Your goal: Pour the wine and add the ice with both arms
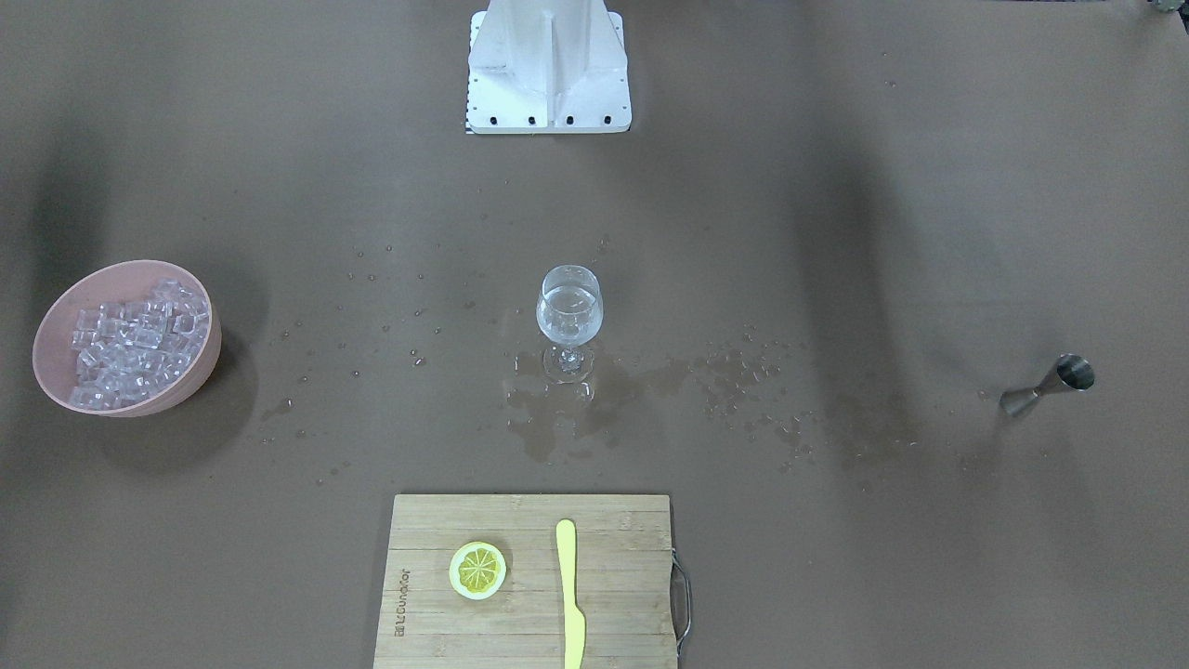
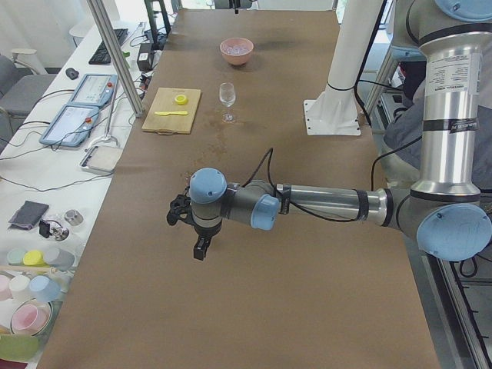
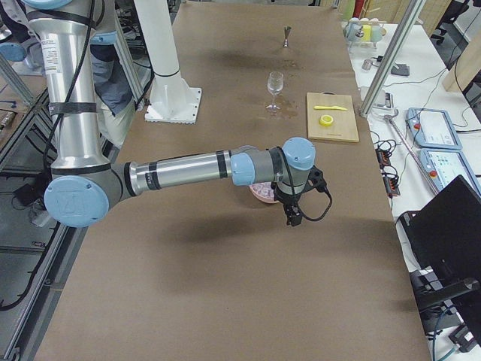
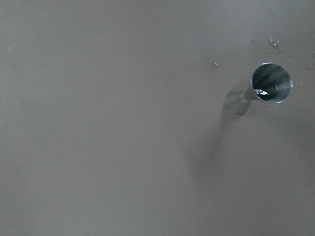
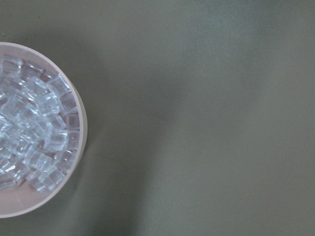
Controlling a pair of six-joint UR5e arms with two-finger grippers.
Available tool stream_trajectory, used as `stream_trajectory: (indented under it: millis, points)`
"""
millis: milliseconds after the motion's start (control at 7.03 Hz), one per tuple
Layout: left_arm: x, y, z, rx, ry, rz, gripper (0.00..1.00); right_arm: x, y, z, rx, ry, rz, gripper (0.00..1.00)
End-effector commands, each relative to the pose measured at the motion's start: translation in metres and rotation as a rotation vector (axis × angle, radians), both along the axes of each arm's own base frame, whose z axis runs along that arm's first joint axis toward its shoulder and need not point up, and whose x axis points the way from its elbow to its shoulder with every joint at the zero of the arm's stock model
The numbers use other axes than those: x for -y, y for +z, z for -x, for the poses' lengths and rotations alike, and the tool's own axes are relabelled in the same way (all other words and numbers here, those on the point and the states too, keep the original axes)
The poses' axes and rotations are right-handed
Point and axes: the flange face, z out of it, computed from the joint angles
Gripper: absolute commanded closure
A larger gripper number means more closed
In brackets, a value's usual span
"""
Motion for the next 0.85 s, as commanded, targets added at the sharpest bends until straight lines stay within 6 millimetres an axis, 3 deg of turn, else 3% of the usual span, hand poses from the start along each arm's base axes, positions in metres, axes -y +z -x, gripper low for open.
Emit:
stream_trajectory:
  millis: [0, 711]
  points:
    - [-0.0008, 0.0077, 0.0013, 0.019, 0.007, -0.005, 0.02, -0.0030, 0.0073, -0.0038, -0.031, 0.005, 0.004, 0.00]
    - [0.0013, 0.0023, -0.0004, 0.007, 0.002, -0.006, 0.02, -0.0032, 0.0047, -0.0026, -0.026, 0.005, 0.003, 0.00]
